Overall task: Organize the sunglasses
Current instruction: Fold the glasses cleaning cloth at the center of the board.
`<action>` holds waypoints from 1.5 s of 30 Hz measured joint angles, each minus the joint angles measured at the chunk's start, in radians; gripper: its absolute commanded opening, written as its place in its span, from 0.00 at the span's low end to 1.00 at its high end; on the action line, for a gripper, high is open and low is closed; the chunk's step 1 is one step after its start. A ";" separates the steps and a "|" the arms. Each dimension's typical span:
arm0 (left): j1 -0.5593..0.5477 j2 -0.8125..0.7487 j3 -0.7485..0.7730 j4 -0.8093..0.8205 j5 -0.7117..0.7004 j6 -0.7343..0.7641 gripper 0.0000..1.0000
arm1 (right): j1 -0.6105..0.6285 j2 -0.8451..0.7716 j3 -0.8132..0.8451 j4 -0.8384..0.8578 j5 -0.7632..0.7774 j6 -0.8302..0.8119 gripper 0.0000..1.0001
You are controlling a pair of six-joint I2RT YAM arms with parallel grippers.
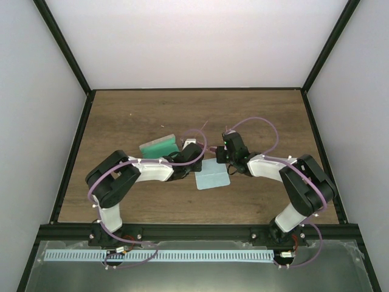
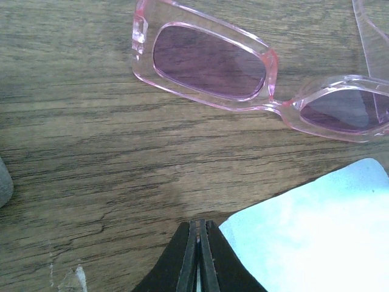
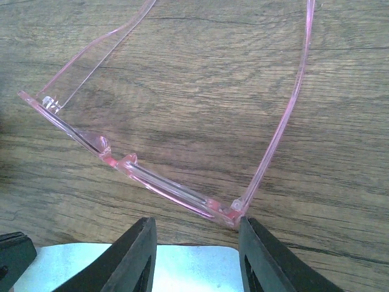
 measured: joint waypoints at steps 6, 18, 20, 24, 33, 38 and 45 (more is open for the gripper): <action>0.000 0.000 0.000 0.001 0.005 0.001 0.04 | 0.000 0.011 0.000 0.004 -0.008 0.000 0.39; 0.000 0.012 0.006 -0.030 -0.026 0.000 0.24 | -0.001 0.105 0.023 0.023 -0.011 -0.005 0.39; 0.000 0.012 0.006 -0.037 -0.035 0.002 0.27 | -0.001 0.105 0.023 0.023 -0.012 -0.005 0.39; 0.000 0.012 0.006 -0.042 -0.053 -0.003 0.28 | -0.002 0.105 0.023 0.023 -0.012 -0.005 0.39; -0.005 0.012 0.003 -0.049 -0.051 -0.008 0.27 | -0.002 0.105 0.023 0.023 -0.012 -0.005 0.39; -0.027 0.012 -0.001 -0.041 -0.051 -0.008 0.27 | -0.002 0.105 0.023 0.023 -0.012 -0.005 0.39; -0.034 0.016 0.002 -0.041 -0.050 -0.008 0.22 | -0.002 0.105 0.023 0.023 -0.012 -0.005 0.39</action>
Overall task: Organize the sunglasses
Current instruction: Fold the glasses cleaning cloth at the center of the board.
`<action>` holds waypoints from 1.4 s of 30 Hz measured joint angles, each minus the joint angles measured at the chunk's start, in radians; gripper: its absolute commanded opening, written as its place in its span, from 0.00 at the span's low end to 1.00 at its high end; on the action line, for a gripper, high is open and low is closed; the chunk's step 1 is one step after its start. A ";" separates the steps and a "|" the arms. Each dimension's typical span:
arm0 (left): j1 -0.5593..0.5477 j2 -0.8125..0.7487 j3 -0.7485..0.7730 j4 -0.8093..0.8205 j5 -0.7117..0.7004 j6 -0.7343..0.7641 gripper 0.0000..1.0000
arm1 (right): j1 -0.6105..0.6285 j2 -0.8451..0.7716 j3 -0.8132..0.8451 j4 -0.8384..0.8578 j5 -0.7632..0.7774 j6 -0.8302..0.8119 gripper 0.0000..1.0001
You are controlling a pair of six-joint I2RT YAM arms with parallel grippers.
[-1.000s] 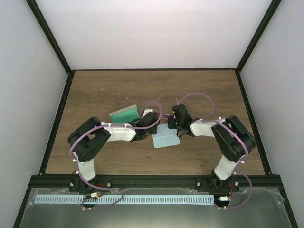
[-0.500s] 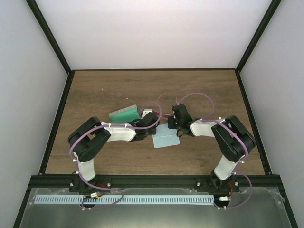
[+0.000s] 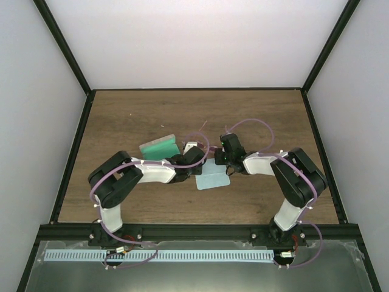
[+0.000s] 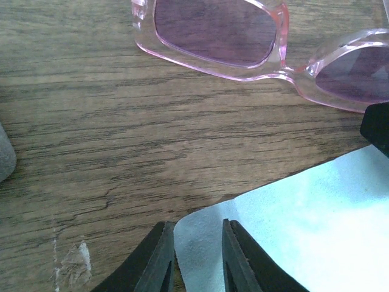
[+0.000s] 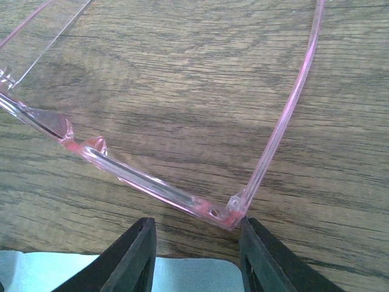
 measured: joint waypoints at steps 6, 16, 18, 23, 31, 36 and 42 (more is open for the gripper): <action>0.000 0.002 0.002 -0.003 -0.002 -0.007 0.11 | 0.000 0.000 0.000 0.000 0.000 0.000 0.39; 0.000 0.007 0.002 -0.001 -0.007 -0.011 0.04 | 0.000 0.000 0.000 0.000 0.000 0.000 0.39; 0.000 0.007 0.003 -0.001 -0.010 -0.011 0.04 | 0.000 0.000 0.000 0.000 0.001 0.000 0.39; -0.001 0.016 0.017 -0.014 -0.029 -0.010 0.04 | 0.000 0.000 0.000 0.000 0.006 0.000 0.39; -0.001 0.030 0.036 -0.023 -0.040 -0.003 0.04 | -0.002 0.000 0.000 -0.001 0.015 0.000 0.39; -0.001 0.033 0.038 -0.022 -0.044 0.001 0.04 | -0.002 0.000 0.000 -0.001 0.010 -0.008 0.39; -0.001 0.035 0.042 -0.023 -0.043 0.002 0.04 | -0.002 0.000 0.000 0.000 -0.014 -0.016 0.39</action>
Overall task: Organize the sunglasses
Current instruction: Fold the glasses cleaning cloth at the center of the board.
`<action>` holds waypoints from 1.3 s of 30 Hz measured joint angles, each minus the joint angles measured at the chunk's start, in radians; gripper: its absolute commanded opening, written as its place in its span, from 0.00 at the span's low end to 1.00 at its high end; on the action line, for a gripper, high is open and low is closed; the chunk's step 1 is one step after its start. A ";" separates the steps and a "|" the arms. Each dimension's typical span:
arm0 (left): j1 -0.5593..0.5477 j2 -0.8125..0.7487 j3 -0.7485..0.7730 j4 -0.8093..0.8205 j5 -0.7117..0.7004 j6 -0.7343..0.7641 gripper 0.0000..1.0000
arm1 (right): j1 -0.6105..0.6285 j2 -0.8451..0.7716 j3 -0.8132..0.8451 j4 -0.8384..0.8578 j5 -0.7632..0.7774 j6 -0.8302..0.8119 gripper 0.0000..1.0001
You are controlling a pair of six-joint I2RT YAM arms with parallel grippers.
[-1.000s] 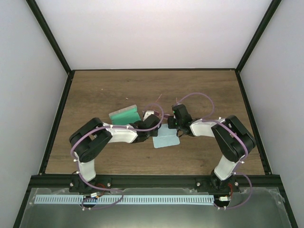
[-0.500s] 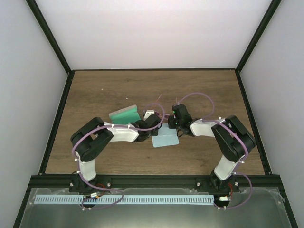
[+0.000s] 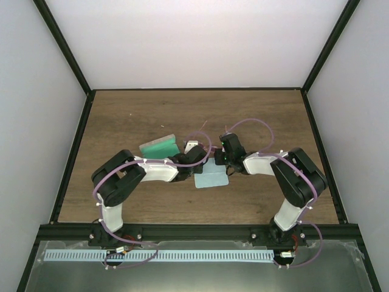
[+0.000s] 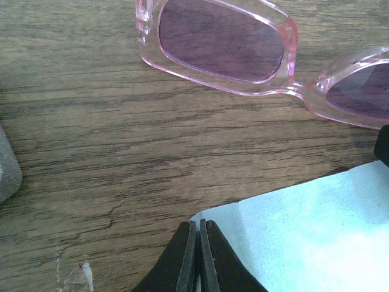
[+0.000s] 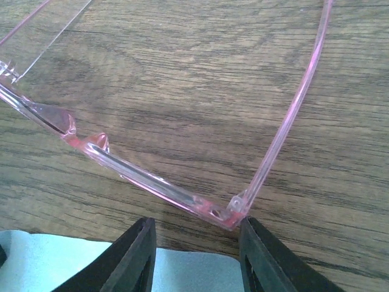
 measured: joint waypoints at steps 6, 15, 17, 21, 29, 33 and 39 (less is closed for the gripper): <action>0.000 0.000 0.000 0.000 0.000 0.000 0.04 | 0.001 -0.002 -0.004 0.000 0.008 0.000 0.39; 0.000 0.000 0.000 0.000 0.001 0.002 0.04 | 0.002 -0.019 -0.025 0.001 0.019 0.001 0.38; 0.000 0.000 0.000 0.000 0.001 0.002 0.04 | 0.005 -0.019 -0.029 0.005 0.023 0.001 0.39; 0.000 0.000 0.000 0.000 0.001 0.003 0.04 | 0.013 -0.027 -0.036 0.007 0.028 0.001 0.38; 0.000 0.000 0.000 0.000 0.001 0.003 0.04 | 0.020 -0.030 -0.038 0.000 0.037 0.002 0.32; 0.000 0.000 0.000 0.000 0.001 0.003 0.04 | 0.023 -0.030 -0.039 -0.001 0.039 0.002 0.27; 0.000 0.000 0.000 0.000 0.001 0.002 0.04 | 0.023 -0.028 -0.039 -0.001 0.045 0.002 0.18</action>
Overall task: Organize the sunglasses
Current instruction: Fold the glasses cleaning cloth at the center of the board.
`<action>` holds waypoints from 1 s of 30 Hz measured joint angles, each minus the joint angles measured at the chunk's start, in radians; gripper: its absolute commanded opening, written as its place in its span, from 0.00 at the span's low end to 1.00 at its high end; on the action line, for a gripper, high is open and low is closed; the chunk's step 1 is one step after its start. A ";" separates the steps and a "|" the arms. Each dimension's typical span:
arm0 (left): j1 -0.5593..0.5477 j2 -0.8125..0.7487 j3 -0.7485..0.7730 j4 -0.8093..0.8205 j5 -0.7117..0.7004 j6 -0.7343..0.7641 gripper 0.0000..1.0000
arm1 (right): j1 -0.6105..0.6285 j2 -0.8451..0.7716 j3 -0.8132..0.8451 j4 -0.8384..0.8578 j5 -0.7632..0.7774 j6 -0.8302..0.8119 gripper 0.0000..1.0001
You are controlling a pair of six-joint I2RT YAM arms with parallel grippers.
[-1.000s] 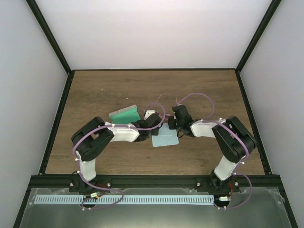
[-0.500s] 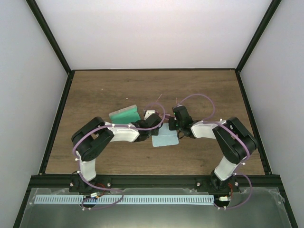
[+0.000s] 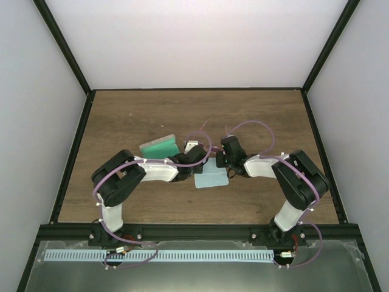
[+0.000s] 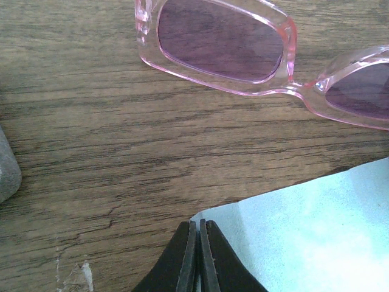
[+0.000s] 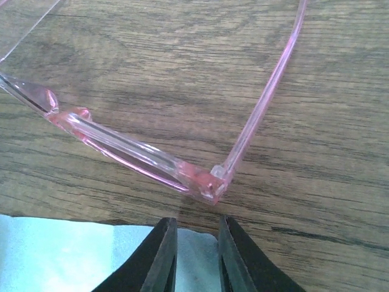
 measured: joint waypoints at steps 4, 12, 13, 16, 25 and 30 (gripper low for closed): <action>0.000 0.000 0.000 0.000 0.000 0.000 0.04 | 0.001 0.000 0.000 -0.003 0.000 0.000 0.10; 0.000 0.003 0.003 0.000 0.000 0.000 0.04 | 0.003 -0.002 -0.003 -0.007 0.005 0.003 0.02; 0.000 0.003 0.003 0.000 0.000 0.000 0.04 | 0.004 -0.003 -0.004 -0.009 0.006 0.004 0.01; 0.000 0.003 0.003 0.000 0.000 0.000 0.04 | 0.004 -0.016 -0.014 -0.014 0.010 0.005 0.01; 0.000 0.001 -0.007 0.026 0.008 0.003 0.04 | 0.008 -0.087 -0.055 -0.010 0.019 0.008 0.01; 0.000 -0.013 -0.023 0.036 0.021 0.006 0.04 | 0.028 -0.096 -0.056 -0.005 0.023 0.008 0.01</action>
